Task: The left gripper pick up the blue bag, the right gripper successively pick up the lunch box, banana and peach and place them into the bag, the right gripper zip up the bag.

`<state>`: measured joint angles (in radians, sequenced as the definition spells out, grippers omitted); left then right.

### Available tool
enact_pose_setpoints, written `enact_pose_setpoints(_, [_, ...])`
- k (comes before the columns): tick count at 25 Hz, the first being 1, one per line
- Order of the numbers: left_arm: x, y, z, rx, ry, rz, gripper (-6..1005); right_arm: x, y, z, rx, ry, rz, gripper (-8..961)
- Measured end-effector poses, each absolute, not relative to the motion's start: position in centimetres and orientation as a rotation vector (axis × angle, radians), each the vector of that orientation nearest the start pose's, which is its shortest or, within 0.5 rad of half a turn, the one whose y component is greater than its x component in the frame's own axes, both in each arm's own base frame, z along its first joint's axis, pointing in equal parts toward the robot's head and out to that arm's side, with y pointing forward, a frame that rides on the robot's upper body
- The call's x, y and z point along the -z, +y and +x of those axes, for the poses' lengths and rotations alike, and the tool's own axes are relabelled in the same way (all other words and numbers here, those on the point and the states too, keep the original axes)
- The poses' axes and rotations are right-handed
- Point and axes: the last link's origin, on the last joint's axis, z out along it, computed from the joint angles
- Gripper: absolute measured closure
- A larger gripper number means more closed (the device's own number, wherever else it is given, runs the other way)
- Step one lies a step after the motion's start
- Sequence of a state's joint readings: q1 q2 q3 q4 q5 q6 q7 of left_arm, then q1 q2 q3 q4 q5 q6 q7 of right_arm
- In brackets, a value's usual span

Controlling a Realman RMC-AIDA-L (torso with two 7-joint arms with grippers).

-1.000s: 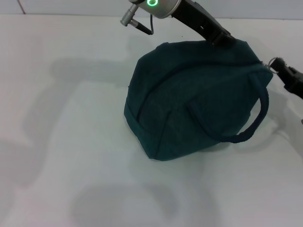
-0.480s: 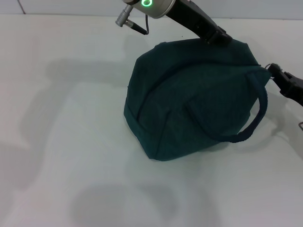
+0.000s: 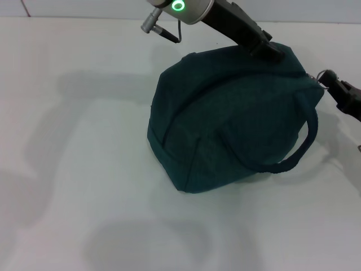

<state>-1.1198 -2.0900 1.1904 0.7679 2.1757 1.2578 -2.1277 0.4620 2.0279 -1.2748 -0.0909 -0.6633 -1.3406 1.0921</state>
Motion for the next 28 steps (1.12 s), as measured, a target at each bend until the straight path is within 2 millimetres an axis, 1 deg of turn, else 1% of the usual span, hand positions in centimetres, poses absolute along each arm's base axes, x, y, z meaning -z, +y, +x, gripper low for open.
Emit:
enact_pose_setpoints(1, [5.7,42.5,-3.5,0.139,-0.447,-2.952,652,1.4,32.2,30.6,-1.215,1.039,-1.924,861])
enact_pose_setpoints(5, [6.1,42.5,-3.5,0.155,-0.449,-2.954,549,1.4,32.2,30.6,-1.217,1.037,-1.929,860])
enact_pose_setpoints(7, [6.7,42.7,-3.5,0.135,-0.426,-2.934,497,1.4,32.2,30.5,-1.217,1.036,-1.931,860])
enact_pose_setpoints(10, [7.5,42.7,-3.2,0.107,-0.382,-2.919,477,1.4,32.1,30.5,-1.222,1.034,-1.933,859])
enact_pose_setpoints(13, [7.9,42.7,-2.4,0.115,-0.354,-2.912,458,1.4,32.1,30.5,-1.225,1.032,-1.934,858])
enact_pose_setpoints(16, [8.1,42.8,-2.1,0.116,-0.365,-2.911,472,1.4,32.1,30.5,-1.227,1.031,-1.935,858])
enact_pose_setpoints(21, [8.5,42.9,-2.5,0.096,-0.391,-2.910,497,1.4,32.0,30.5,-1.228,1.035,-1.933,857])
enact_pose_setpoints(28, [8.5,42.8,-2.3,0.088,-0.364,-2.918,658,1.4,31.9,30.6,-1.229,1.036,-1.930,856])
